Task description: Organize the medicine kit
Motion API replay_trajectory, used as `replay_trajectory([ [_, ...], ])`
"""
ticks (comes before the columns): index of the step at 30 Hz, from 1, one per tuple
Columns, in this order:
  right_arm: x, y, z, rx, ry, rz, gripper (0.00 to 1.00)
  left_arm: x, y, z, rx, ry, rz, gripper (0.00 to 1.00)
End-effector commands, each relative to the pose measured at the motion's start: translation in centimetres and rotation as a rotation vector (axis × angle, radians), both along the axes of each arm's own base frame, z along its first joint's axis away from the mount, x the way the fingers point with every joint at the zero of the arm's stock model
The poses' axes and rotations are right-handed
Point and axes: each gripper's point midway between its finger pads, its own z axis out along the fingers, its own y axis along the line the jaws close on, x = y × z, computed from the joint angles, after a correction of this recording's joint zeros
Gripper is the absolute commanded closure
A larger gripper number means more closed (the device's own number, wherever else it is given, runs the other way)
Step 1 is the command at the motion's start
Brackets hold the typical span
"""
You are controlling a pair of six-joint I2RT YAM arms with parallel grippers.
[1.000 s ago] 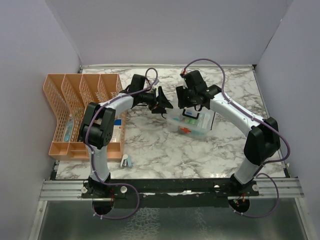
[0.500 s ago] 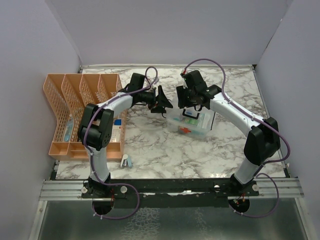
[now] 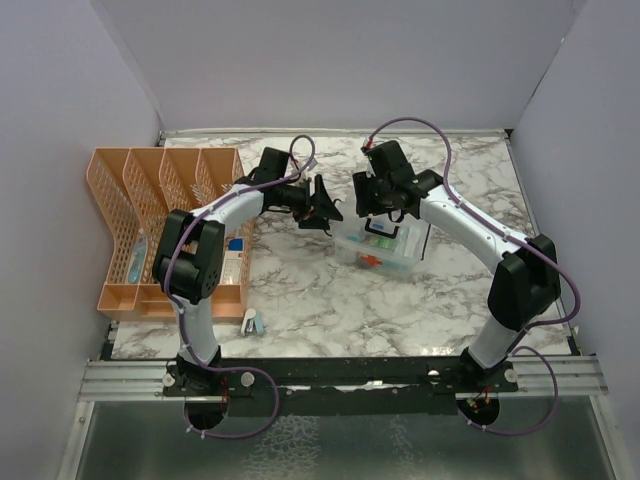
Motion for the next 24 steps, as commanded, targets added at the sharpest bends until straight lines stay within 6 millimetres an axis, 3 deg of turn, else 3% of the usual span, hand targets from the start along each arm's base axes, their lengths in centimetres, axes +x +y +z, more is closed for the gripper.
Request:
replay_trajectory([
  [1,-1.7,0.0,-3.1,-0.024,0.105,0.01,0.51,-0.8,0.0,1.6,0.019,-0.06,-0.018,0.39],
  [10,-1.7,-0.1,-3.3,-0.024,0.106,0.003,0.52,-2.0,-0.8,2.3,0.002,-0.078,-0.064,0.41],
  [24,-1.8,-0.2,-3.4,-0.027,0.106,-0.001,0.53,-2.5,-0.3,0.7,0.096,-0.072,-0.068,0.54],
])
